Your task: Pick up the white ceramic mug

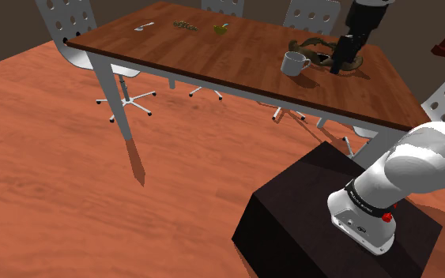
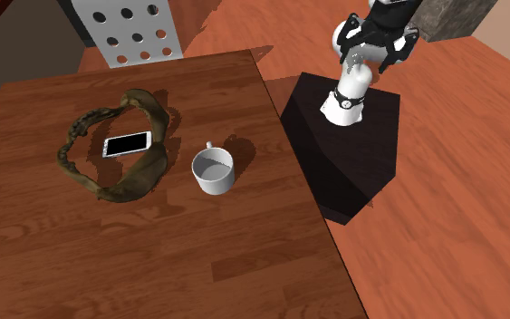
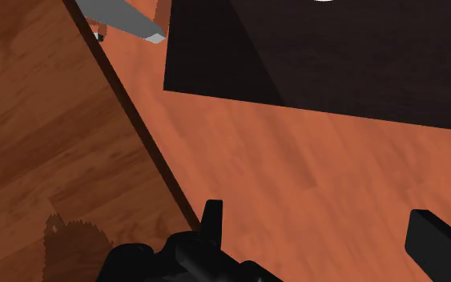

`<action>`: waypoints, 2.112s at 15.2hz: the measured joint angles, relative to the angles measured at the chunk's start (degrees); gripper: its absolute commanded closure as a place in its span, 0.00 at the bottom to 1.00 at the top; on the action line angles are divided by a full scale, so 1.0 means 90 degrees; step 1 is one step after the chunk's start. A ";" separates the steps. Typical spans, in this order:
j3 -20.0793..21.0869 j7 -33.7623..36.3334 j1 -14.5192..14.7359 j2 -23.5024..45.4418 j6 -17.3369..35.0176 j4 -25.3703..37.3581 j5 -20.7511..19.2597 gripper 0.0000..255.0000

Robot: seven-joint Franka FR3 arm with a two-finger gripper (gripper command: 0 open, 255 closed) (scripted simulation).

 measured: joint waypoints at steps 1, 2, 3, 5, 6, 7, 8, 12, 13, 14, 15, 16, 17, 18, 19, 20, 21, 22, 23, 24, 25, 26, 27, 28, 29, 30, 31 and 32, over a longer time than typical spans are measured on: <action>0.0000 0.0000 0.0000 0.0000 0.0000 0.0000 0.0000 0.00; -0.0038 -0.0023 -0.0018 0.0082 0.0079 0.0008 -0.0024 0.00; -0.0087 -0.0048 -0.0041 0.0236 0.0208 0.0043 -0.0052 0.00; -0.0226 -0.0134 -0.0106 0.0604 0.0494 0.0153 -0.0127 0.00; -0.0284 -0.0162 -0.0129 0.0850 0.0642 0.0270 -0.0148 0.00; -0.0350 -0.0199 -0.0157 0.0992 0.0804 0.0265 -0.0175 0.00; -0.0429 -0.0247 -0.0189 0.1196 0.0997 0.0291 -0.0206 0.00; -0.0687 -0.0421 -0.0286 0.1981 0.1514 0.0629 -0.0258 0.00; -0.0748 -0.0470 -0.0306 0.2210 0.1585 0.0807 -0.0256 0.00; -0.0800 -0.0499 -0.0320 0.2434 0.1721 0.0908 -0.0247 0.00; -0.0870 -0.0554 -0.0338 0.2741 0.1876 0.1081 -0.0232 0.00; -0.0940 -0.0622 -0.0362 0.2992 0.1977 0.1244 -0.0216 0.00; -0.1010 -0.0690 -0.0391 0.3208 0.2103 0.1348 -0.0201 0.00; -0.1056 -0.0735 -0.0402 0.3462 0.2160 0.1557 -0.0163 0.00; -0.1115 -0.0805 -0.0427 0.3693 0.2226 0.1739 -0.0129 0.00; -0.1174 -0.0868 -0.0453 0.3944 0.2351 0.1877 -0.0088 0.00; -0.1222 -0.0929 -0.0477 0.4170 0.2412 0.2051 -0.0043 0.00; -0.1266 -0.0986 -0.0500 0.4414 0.2490 0.2232 0.0012 0.00; -0.1311 -0.1051 -0.0530 0.4664 0.2583 0.2399 0.0070 0.00; -0.1353 -0.1119 -0.0564 0.4865 0.2613 0.2577 0.0122 0.00; -0.1401 -0.1210 -0.0609 0.5109 0.2644 0.2803 0.0190 0.00; -0.1423 -0.1248 -0.0635 0.5274 0.2651 0.2965 0.0243 0.00; -0.1443 -0.1294 -0.0665 0.5535 0.2692 0.3196 0.0322 0.00; -0.1464 -0.1349 -0.0703 0.5778 0.2700 0.3428 0.0396 0.00; -0.1495 -0.1440 -0.0766 0.6044 0.2667 0.3730 0.0479 0.00; -0.1510 -0.1497 -0.0818 0.6319 0.2703 0.3977 0.0563 0.00; -0.1524 -0.1561 -0.0879 0.6586 0.2673 0.4272 0.0645 0.00; -0.1533 -0.1614 -0.0936 0.6815 0.2624 0.4552 0.0712 0.00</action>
